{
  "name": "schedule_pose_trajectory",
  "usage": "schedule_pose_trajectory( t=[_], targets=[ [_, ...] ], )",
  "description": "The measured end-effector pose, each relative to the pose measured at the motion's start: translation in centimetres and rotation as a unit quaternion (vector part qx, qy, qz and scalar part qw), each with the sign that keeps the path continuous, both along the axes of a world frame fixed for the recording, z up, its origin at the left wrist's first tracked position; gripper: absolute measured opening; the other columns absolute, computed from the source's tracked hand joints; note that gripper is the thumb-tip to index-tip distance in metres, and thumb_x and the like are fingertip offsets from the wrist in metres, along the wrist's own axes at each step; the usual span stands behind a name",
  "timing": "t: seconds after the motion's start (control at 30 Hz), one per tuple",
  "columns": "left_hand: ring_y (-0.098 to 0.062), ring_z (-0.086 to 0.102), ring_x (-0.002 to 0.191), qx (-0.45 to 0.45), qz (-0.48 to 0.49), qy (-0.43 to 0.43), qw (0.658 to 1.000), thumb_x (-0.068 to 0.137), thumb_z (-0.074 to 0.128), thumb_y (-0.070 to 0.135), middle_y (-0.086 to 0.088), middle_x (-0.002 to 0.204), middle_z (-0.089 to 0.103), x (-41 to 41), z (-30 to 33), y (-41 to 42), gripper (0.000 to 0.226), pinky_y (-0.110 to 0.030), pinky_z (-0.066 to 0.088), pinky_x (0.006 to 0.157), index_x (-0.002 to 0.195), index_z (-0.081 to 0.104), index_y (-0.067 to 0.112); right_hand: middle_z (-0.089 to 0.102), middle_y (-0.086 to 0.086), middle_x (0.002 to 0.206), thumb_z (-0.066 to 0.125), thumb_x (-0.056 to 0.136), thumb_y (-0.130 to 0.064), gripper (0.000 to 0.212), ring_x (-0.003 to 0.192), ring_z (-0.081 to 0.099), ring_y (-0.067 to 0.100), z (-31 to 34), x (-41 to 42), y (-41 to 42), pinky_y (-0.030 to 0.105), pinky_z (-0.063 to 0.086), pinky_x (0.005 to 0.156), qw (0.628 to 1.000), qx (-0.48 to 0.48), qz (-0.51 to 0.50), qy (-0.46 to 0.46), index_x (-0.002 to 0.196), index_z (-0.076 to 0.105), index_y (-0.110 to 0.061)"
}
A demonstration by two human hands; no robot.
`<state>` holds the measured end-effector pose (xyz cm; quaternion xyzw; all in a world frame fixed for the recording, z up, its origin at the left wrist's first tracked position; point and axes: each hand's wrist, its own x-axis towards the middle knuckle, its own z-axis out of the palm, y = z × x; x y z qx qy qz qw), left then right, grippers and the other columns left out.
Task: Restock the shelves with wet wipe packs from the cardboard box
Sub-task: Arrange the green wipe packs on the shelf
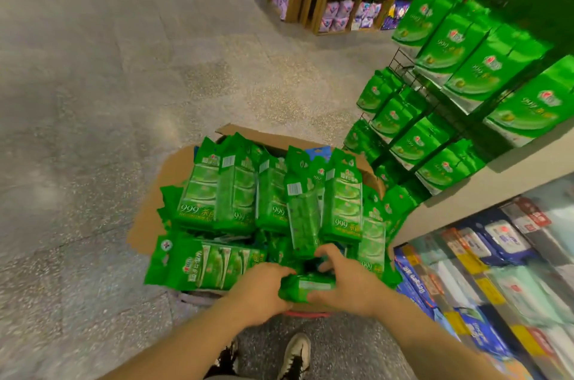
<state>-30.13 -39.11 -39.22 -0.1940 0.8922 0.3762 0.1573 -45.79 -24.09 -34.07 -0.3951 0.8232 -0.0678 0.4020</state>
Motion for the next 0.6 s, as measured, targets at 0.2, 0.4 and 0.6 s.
schedule_pose_trajectory(
  t=[0.2, 0.4, 0.6],
  targets=[
    [0.003, 0.062, 0.088, 0.057, 0.049, 0.044, 0.996, 0.072, 0.076, 0.054, 0.018, 0.11, 0.068, -1.0, 2.1, 0.6, 0.056, -0.019, 0.052, 0.077, 0.125, 0.061, 0.041, 0.063, -0.006, 0.122, 0.078, 0.074, -0.062, 0.076, 0.105, 0.063, 0.017, -1.3, -0.7, 1.3, 0.037, 0.055, 0.088, 0.995, 0.029, 0.081, 0.042, 0.134, 0.039, -0.037],
    [-0.001, 0.055, 0.102, 0.049, 0.128, 0.077, 0.988, 0.066, 0.077, 0.059, 0.02, 0.111, 0.058, -3.2, 4.5, 1.1, 0.06, -0.023, 0.047, 0.089, 0.122, 0.058, 0.05, 0.065, -0.012, 0.12, 0.073, 0.09, -0.046, 0.05, 0.106, 0.062, 0.006, -1.9, -2.7, 2.8, 0.032, 0.054, 0.093, 0.997, -0.071, 0.019, -0.014, 0.131, 0.046, -0.036],
    [-0.007, 0.063, 0.111, 0.307, 0.329, 0.187, 0.873, 0.054, 0.089, 0.056, 0.018, 0.115, 0.067, -5.0, 7.1, 1.1, 0.081, -0.035, 0.05, 0.098, 0.127, 0.055, 0.046, 0.067, -0.02, 0.118, 0.069, 0.097, -0.031, 0.034, 0.109, 0.063, -0.007, 1.9, -3.7, 2.0, 0.015, 0.05, 0.09, 0.967, -0.19, -0.101, -0.134, 0.122, 0.048, -0.041]
  ],
)
